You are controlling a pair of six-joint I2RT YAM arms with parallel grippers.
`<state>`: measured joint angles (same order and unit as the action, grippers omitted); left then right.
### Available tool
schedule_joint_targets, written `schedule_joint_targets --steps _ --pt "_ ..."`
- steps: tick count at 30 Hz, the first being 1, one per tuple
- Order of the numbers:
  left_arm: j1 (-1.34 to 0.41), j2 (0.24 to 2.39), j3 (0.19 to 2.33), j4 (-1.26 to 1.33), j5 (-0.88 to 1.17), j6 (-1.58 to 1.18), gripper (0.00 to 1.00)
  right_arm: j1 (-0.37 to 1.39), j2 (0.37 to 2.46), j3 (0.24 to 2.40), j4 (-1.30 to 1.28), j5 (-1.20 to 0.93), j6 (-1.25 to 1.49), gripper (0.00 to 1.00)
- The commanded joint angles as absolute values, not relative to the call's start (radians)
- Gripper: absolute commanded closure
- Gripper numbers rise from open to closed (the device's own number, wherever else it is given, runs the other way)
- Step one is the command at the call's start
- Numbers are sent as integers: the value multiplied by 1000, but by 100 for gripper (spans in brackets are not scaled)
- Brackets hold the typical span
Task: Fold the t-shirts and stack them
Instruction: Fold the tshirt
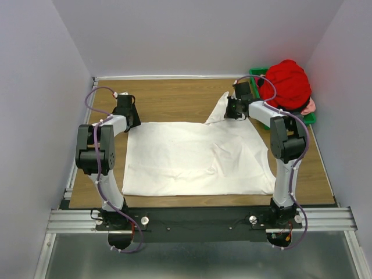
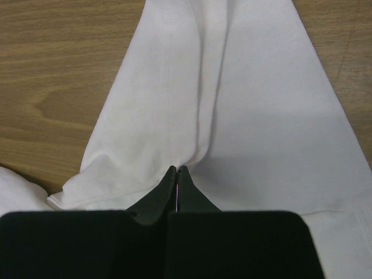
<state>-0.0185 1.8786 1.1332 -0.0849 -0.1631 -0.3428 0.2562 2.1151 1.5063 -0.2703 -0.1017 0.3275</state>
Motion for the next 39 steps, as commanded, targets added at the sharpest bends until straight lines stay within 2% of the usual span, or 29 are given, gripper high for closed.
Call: schedule_joint_targets --steps 1,6,13,14,18,23,25,32,39 --pt "-9 1901 1161 -113 -195 -327 43 259 2089 1503 -265 -138 318 98" --pt "-9 1928 1178 -120 -187 -319 51 258 2082 1499 -265 -140 318 98" --pt "-9 1936 1192 -117 -196 -314 53 259 2049 1491 -265 -135 311 99" --pt "-9 1936 1193 -115 -193 -313 59 259 2039 1486 -264 -135 311 99" --pt "-9 1956 1203 -115 -181 -307 60 258 2016 1479 -265 -138 310 99" --pt "-9 1960 1201 -112 -173 -308 81 258 1991 1465 -265 -138 311 99" --pt "-9 1957 1200 -109 -163 -307 100 259 1976 1459 -267 -144 316 100" --pt "-9 1895 1148 -40 -132 -317 100 259 1881 1419 -279 -173 354 100" --pt "-14 1680 912 188 -77 -379 100 264 1758 1322 -321 -124 368 100"
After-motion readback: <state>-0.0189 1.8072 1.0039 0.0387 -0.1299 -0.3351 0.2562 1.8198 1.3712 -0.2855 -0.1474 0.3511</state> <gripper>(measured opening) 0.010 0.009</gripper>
